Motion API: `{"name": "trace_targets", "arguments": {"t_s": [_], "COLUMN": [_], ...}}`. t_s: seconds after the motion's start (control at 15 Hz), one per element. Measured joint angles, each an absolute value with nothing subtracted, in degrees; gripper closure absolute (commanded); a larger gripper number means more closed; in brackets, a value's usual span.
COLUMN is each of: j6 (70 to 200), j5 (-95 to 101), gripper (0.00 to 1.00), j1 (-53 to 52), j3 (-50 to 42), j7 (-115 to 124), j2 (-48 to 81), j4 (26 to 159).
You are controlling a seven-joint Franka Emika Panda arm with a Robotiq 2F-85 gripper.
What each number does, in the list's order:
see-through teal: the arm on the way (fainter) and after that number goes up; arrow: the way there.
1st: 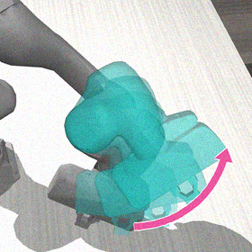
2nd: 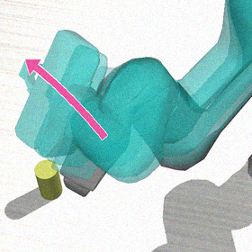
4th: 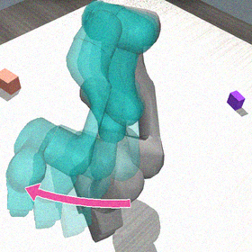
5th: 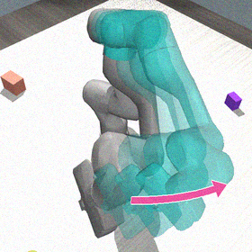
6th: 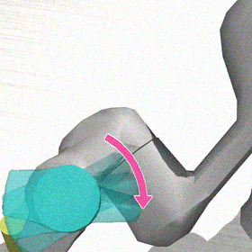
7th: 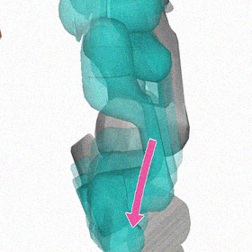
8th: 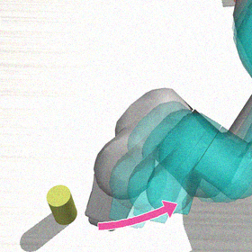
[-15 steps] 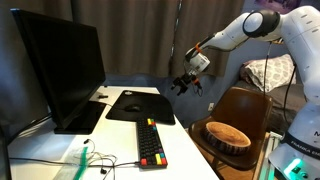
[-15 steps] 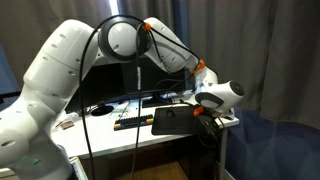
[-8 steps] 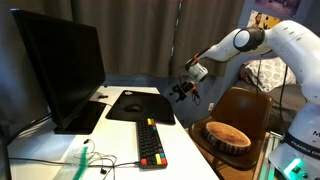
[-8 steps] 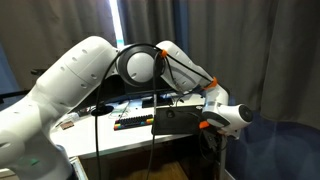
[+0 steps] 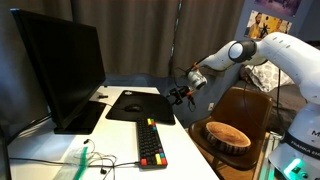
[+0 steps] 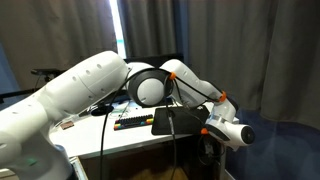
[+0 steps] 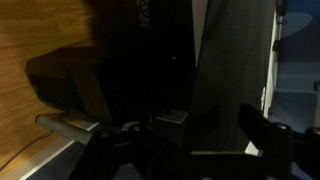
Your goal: Push the mat onto the table completely
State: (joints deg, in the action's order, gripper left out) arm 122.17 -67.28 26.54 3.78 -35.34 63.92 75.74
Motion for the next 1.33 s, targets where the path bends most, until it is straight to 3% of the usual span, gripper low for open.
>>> {"name": "trace_targets", "arguments": {"t_s": [0.53,0.67,1.33], "j6": [119.95,119.23,112.62], "j5": [-77.19,-78.29,-77.37], "gripper": [0.96,1.0,0.99], "j1": [26.96,26.96,24.84], "j3": [4.26,4.26,3.62], "j7": [-35.62,-35.94,-38.8], "j2": [69.18,69.59,70.48], "j4": [68.7,67.61,60.82]}}
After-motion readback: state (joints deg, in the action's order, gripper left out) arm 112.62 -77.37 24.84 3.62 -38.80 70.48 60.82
